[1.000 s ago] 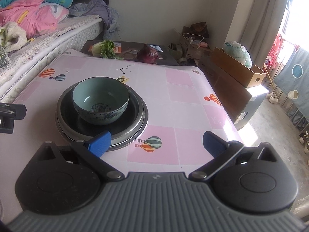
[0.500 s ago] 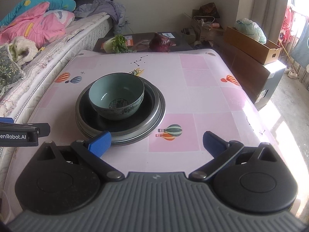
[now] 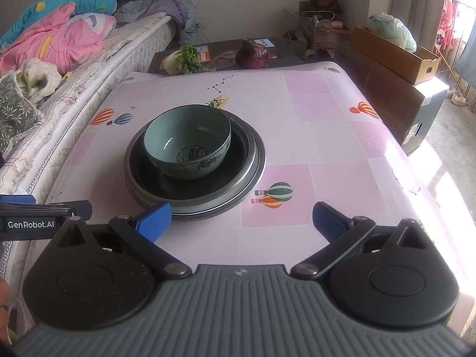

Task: Organize plates and bowls

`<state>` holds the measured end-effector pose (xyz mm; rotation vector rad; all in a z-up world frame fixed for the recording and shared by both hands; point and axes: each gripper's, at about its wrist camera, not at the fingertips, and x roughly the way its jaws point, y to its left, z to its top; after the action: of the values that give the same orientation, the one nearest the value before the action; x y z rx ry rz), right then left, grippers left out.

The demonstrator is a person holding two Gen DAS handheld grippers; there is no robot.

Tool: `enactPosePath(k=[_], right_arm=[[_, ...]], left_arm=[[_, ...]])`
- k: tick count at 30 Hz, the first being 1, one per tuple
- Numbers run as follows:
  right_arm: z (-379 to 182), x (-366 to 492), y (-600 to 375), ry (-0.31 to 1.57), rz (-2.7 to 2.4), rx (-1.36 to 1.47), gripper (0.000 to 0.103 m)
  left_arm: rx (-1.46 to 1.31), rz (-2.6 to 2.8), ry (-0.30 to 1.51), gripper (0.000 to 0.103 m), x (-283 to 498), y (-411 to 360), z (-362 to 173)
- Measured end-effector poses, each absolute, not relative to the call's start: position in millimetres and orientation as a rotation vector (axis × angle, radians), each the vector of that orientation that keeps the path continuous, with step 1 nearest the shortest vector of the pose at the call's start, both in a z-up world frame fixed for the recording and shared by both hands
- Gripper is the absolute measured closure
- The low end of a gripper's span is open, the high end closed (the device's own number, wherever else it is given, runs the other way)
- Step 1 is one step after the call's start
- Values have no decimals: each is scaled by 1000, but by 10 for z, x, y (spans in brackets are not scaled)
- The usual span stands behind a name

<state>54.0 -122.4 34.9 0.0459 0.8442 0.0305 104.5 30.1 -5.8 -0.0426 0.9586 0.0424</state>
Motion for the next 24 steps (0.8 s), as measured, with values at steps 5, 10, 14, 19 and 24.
enactPosePath(k=[5, 10, 14, 19, 24], right_arm=[[325, 564, -1229, 854, 28, 45, 1], [320, 567, -1232, 857, 26, 45, 1], [316, 567, -1235, 858, 25, 44, 1], [299, 576, -1242, 863, 23, 46, 1], [293, 579, -1252, 869, 19, 50, 1]], left_arm=[[-45, 37, 970, 0, 1049, 295, -77], [-45, 33, 974, 0, 1043, 288, -81], [-49, 33, 976, 0, 1042, 287, -84], [-45, 29, 978, 0, 1038, 269, -87], [-46, 30, 977, 0, 1034, 269, -83]])
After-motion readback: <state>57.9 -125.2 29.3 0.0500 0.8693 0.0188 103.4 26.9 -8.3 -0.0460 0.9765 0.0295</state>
